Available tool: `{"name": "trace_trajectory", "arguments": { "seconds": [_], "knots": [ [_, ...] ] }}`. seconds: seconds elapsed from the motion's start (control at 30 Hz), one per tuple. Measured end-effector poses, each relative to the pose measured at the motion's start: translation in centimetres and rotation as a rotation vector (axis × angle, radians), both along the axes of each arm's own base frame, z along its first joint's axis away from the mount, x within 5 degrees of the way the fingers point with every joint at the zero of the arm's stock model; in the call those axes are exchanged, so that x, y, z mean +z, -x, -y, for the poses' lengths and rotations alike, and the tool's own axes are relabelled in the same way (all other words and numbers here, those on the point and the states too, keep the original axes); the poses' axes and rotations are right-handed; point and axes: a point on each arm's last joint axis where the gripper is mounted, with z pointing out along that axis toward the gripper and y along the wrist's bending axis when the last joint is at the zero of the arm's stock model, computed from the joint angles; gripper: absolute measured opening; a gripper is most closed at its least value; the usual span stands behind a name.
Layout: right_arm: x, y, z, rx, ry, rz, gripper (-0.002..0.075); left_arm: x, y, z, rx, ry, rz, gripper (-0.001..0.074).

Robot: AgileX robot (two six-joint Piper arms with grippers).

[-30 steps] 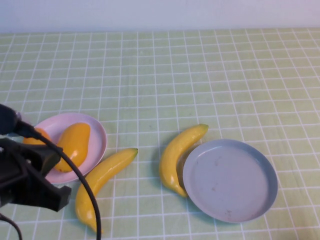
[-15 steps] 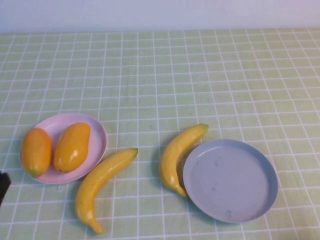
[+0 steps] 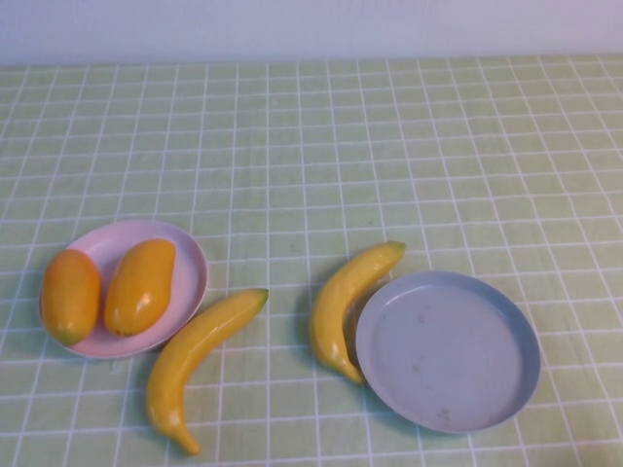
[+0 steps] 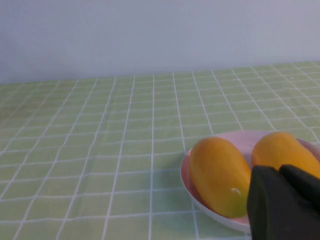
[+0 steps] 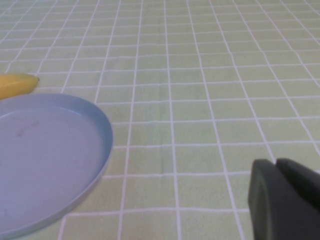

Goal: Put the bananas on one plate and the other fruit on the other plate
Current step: Put another type of fruit in the right plate

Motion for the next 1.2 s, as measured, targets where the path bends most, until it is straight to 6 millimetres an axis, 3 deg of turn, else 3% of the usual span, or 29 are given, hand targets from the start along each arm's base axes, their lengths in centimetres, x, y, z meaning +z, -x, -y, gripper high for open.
{"name": "trace_trajectory", "arguments": {
  "seconds": [0.43, 1.2],
  "knots": [
    [0.0, 0.0, 0.0, 0.000, -0.002, 0.000, -0.0015, -2.2, 0.4, 0.0, 0.009, 0.042, -0.238, -0.0004],
    [0.0, 0.0, 0.0, 0.000, -0.002, 0.000, -0.0015, -2.3, 0.4, 0.0, 0.009, 0.038, -0.242, -0.0004]
  ]
}}
